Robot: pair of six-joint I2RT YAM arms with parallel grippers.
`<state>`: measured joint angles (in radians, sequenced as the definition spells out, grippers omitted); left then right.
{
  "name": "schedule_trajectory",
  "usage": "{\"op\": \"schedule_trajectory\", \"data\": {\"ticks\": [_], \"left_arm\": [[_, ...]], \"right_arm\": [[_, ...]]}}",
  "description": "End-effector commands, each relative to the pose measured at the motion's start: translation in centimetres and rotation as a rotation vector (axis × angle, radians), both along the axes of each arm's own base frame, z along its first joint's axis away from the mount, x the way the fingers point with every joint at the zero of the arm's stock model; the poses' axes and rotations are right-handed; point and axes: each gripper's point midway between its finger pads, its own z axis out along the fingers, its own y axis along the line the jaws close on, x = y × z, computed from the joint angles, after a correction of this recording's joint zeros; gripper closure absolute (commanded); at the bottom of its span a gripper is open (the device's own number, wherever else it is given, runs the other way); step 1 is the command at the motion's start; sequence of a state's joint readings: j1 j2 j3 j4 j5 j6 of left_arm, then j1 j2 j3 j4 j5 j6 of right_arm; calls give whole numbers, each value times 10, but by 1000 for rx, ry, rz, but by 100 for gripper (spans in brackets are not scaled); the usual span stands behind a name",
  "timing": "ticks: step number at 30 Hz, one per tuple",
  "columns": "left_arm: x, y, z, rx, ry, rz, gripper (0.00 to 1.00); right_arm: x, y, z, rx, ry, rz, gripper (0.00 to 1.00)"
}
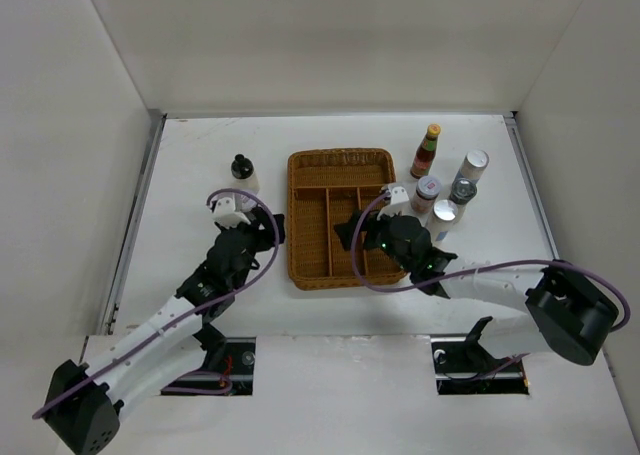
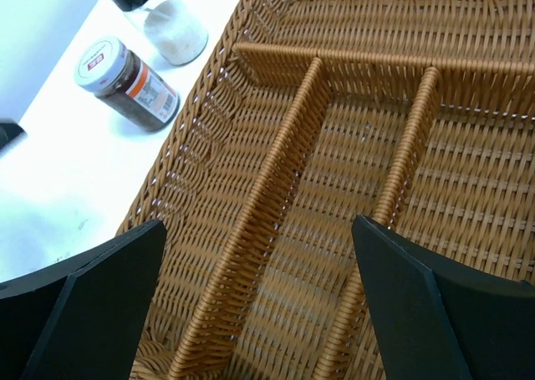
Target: Organize the condiment bottles
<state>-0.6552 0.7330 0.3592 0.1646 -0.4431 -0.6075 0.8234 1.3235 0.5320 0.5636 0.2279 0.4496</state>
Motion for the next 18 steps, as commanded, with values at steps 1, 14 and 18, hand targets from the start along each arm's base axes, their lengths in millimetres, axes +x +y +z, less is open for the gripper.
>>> {"op": "schedule_trajectory", "data": {"ticks": [1,14,18], "left_arm": [[11,21,45,-24,-91,83,43],[86,81,22,201,120,344,12],[98,81,-5,274,221,342,12]], "right_arm": [[-1,5,17,69,-56,2,0],[-10,17,18,71,-52,62,36],[-11,20,18,69,-43,79,20]]}}
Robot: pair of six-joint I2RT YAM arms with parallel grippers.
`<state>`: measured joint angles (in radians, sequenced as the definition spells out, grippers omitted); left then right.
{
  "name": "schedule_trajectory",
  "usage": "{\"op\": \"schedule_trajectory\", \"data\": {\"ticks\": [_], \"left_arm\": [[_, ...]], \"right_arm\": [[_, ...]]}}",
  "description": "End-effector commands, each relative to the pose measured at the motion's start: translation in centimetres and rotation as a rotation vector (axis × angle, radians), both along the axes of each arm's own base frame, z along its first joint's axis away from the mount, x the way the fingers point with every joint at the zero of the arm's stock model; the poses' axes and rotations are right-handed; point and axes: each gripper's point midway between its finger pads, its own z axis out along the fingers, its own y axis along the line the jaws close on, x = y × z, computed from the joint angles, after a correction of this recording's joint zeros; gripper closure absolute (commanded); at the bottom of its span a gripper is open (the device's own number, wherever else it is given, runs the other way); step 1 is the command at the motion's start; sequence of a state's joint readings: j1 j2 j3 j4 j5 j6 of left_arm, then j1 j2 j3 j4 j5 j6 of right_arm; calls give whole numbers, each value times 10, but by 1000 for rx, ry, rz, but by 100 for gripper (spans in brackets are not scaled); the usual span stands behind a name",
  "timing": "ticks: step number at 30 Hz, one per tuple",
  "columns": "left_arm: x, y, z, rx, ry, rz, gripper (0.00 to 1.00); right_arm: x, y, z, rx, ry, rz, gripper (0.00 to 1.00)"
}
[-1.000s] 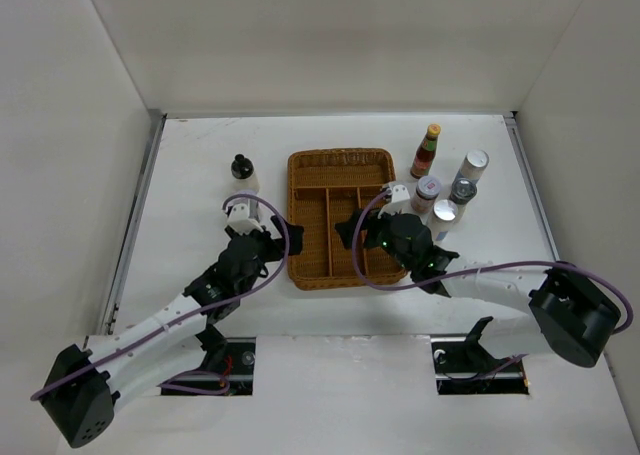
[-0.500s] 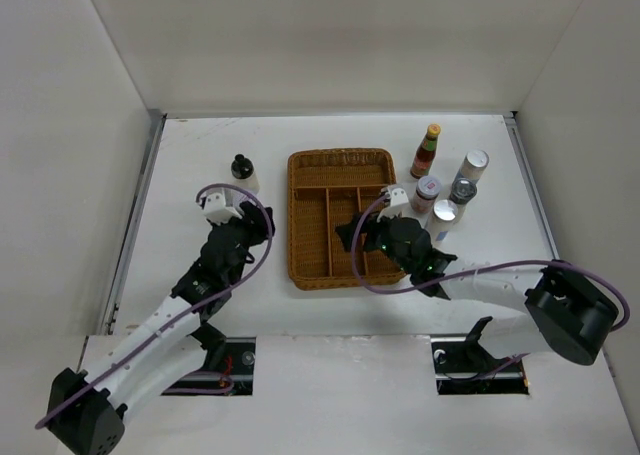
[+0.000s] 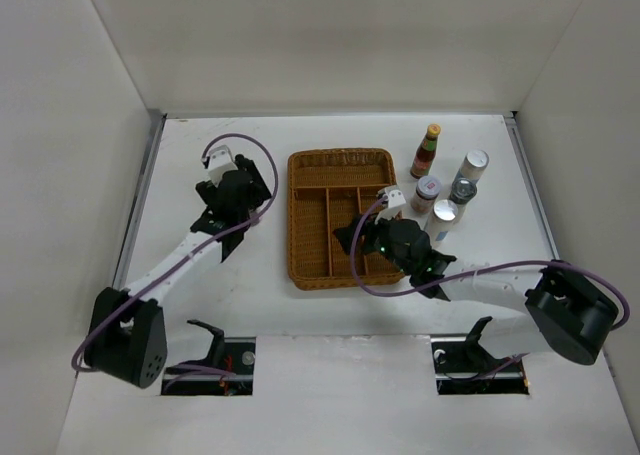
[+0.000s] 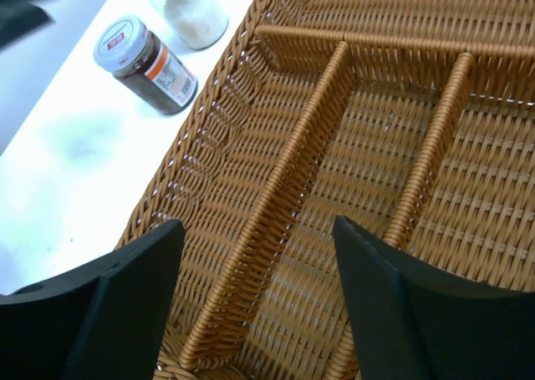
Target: Organize the condiment bottles
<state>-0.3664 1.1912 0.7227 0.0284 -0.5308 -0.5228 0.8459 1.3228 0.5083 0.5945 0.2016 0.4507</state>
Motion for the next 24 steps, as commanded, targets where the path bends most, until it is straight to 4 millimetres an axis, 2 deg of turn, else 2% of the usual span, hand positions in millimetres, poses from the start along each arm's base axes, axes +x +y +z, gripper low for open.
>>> {"op": "schedule_trajectory", "data": {"ticks": [1,5,8,10,12,16,18,20,24], "left_arm": [[6,5,-7,55,60,3,12],[6,12,-22,83,103,29,14],[10,13,-39,96,136,37,14],[16,13,-43,90,133,39,17],[22,9,-40,79,101,29,27],[28,3,-34,77,78,12,58],[25,-1,-10,81,26,4,67],[19,-11,16,78,-37,-9,70],[15,-52,81,46,-180,-85,71]], "right_arm": [[0,10,21,59,-45,26,19],[2,8,15,55,-24,16,17],[2,8,18,57,-34,14,14],[2,10,15,56,-29,18,14],[3,12,11,48,-18,24,15],[4,11,15,50,-38,19,15],[2,12,12,48,-24,26,15],[2,10,17,53,-37,20,15],[2,4,22,82,-53,1,16]]}}
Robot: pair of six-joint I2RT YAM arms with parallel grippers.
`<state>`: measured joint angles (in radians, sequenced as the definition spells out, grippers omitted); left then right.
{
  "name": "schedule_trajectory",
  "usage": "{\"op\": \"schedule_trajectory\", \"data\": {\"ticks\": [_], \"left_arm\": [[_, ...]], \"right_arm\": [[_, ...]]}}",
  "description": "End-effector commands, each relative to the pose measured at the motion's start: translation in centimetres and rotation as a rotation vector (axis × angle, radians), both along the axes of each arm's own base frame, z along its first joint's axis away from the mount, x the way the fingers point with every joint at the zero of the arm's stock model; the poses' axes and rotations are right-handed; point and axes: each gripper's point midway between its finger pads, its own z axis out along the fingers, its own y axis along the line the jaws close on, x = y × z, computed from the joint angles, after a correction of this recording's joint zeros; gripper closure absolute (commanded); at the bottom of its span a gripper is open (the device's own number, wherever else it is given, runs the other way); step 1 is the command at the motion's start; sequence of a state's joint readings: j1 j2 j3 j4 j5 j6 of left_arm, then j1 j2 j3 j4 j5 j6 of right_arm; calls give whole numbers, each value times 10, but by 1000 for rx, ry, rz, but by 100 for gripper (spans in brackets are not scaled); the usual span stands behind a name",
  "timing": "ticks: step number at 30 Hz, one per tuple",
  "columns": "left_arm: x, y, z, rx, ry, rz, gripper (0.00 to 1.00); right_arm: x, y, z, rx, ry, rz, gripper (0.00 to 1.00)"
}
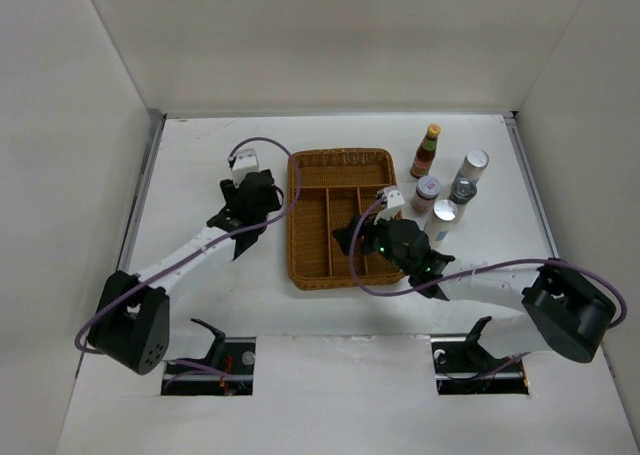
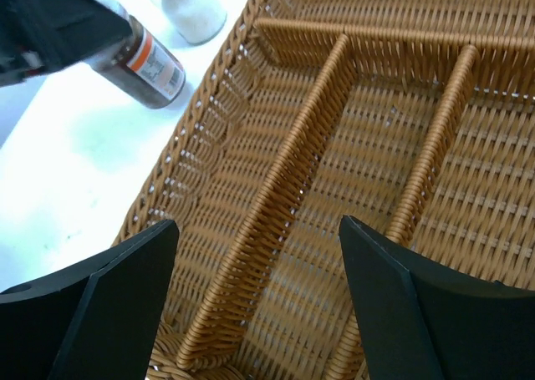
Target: Organize the condiment bottles
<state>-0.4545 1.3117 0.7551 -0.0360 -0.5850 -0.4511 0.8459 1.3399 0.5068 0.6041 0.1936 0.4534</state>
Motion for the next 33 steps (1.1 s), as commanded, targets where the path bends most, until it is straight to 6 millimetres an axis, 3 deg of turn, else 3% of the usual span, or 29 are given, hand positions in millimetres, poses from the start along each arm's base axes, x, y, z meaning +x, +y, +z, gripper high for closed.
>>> {"op": "schedule_trajectory", "data": {"ticks": [1,5,8,12,16,26,28,33], "left_arm": [[23,-44,131,-130,-340,-56,71],[56,-86,161,-178,-407,-140,70],[89,-109,165,-202,-416,-183,70],[132,-130,153,-207,-393,-216,70],[162,-146,121,-200,-325,-248,70],[165,-148,46,-148,-197,-231,70],[156,-147,48,-150,-207,-227,70],[138,-139,83,-180,-307,-208,71]], "right_arm": [[4,1,26,89,-56,-14,16],[3,1,29,101,-61,-14,16],[4,-1,30,99,-58,-19,16],[1,-7,39,118,-84,-30,16],[2,-9,42,116,-90,-37,16],[10,-18,32,100,-73,-75,16],[10,-17,31,94,-68,-75,15],[12,-17,28,88,-63,-78,15]]}}
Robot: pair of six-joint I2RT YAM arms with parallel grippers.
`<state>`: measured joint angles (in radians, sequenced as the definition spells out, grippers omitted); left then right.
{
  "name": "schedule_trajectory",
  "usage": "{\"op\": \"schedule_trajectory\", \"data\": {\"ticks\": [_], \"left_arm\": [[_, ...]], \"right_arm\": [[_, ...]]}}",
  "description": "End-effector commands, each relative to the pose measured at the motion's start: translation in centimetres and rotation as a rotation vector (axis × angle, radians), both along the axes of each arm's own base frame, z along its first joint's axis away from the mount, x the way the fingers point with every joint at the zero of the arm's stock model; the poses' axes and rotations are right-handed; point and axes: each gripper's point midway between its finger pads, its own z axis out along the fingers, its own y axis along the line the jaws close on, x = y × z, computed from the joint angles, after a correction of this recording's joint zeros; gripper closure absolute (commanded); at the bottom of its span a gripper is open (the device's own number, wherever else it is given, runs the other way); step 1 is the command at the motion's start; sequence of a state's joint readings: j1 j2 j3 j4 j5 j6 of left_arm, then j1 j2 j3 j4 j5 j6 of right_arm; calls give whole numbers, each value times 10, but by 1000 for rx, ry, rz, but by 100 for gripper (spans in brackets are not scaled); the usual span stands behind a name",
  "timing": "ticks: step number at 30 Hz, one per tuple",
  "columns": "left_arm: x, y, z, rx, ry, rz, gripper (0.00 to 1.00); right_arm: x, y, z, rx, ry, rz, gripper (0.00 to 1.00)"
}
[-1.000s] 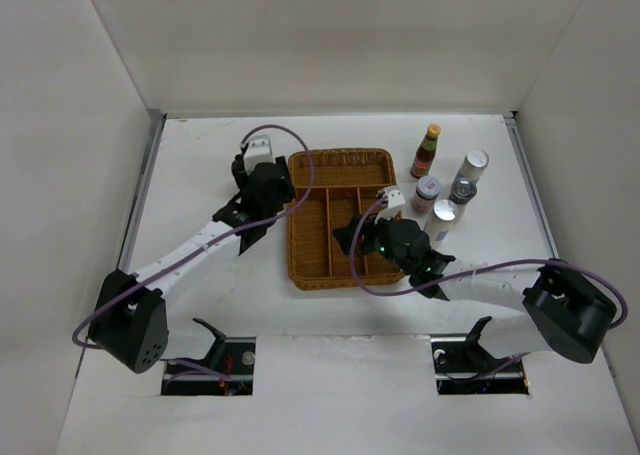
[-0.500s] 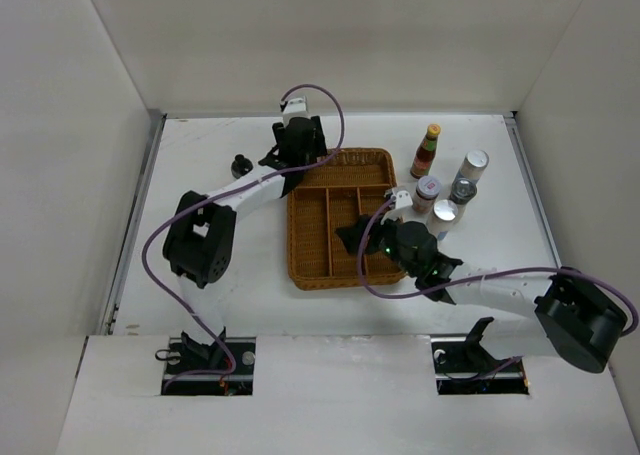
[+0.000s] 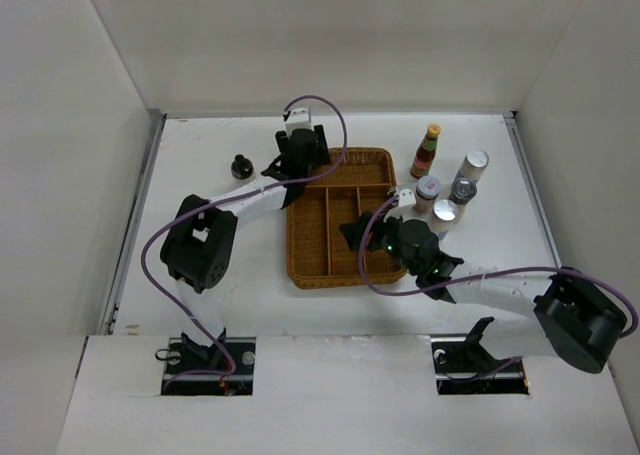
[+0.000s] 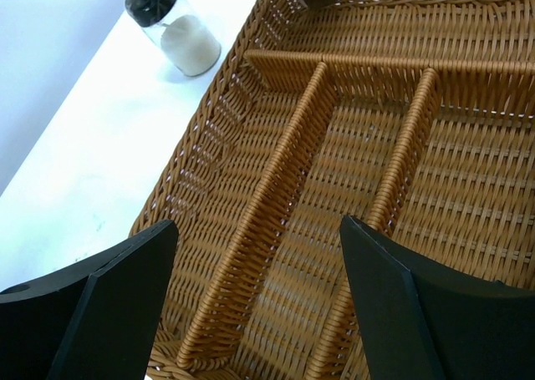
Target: Organize the condiment bottles
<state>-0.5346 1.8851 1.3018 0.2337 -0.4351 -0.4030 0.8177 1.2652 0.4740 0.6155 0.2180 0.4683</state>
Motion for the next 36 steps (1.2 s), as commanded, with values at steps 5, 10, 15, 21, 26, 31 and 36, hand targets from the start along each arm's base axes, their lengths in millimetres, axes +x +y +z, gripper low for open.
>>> {"op": "schedule_trajectory", "data": {"ticks": [5,10,15,21,26,31,36], "left_arm": [[-10,8,43,-53,-102,23,71],[-7,6,1,-20,-32,21,70],[-7,7,-17,-8,-12,29,44],[-24,17,23,-38,-87,54,12],[-56,44,60,-55,-143,99,11],[-74,101,40,15,-56,259,11],[-72,146,23,58,-22,383,12]], "right_arm": [[8,1,12,40,-36,-23,15],[7,-2,15,43,-45,-25,15],[8,-2,15,38,-43,-28,14],[8,-3,14,37,-38,-30,7],[9,-3,13,38,-36,-32,5],[8,-1,11,37,-31,-26,5],[9,1,9,34,-27,-21,4]]}}
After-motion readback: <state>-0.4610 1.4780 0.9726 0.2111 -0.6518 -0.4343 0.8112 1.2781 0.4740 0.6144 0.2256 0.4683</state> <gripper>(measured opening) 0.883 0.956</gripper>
